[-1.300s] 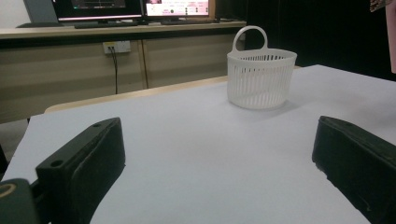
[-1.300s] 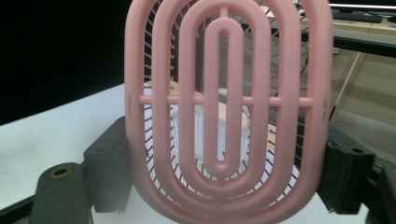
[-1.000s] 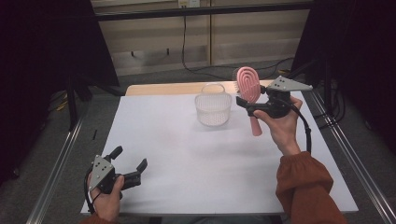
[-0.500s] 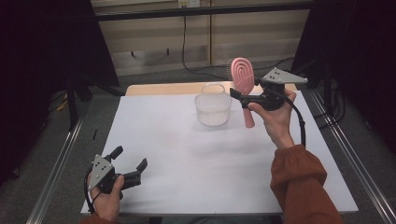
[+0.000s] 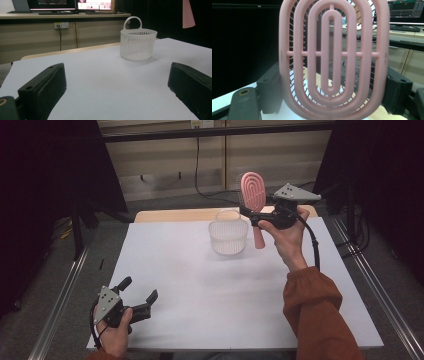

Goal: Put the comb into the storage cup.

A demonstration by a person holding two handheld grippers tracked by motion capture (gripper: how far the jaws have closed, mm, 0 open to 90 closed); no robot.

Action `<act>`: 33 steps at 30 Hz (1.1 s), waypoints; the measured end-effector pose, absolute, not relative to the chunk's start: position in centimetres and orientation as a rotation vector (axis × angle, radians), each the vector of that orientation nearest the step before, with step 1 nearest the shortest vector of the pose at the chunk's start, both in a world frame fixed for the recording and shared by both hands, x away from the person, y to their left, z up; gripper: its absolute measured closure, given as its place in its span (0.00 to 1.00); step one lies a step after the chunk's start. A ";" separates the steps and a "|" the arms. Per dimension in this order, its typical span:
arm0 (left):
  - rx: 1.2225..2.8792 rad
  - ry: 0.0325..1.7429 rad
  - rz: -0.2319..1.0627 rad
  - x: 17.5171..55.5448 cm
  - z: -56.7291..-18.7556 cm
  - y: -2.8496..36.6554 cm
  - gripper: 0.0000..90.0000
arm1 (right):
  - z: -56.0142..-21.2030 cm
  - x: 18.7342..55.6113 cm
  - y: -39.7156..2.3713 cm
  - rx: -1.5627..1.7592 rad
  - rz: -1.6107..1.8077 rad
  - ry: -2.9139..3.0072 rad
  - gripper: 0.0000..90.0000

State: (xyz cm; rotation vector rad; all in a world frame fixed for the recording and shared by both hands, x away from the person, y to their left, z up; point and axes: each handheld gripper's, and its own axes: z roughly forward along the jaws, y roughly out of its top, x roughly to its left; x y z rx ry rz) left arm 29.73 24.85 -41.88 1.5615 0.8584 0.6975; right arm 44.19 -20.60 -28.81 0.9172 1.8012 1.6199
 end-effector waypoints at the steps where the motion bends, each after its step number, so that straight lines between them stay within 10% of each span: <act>1: 1.562 0.858 0.698 29.7 -41.9 24.8 0.02 | -28.7 44.3 -20.5 0.908 1.617 1.800 0.21; 33: 1.553 0.851 0.693 29.6 -41.8 24.8 0.02 | -27.8 48.2 -17.9 0.894 1.609 1.771 0.21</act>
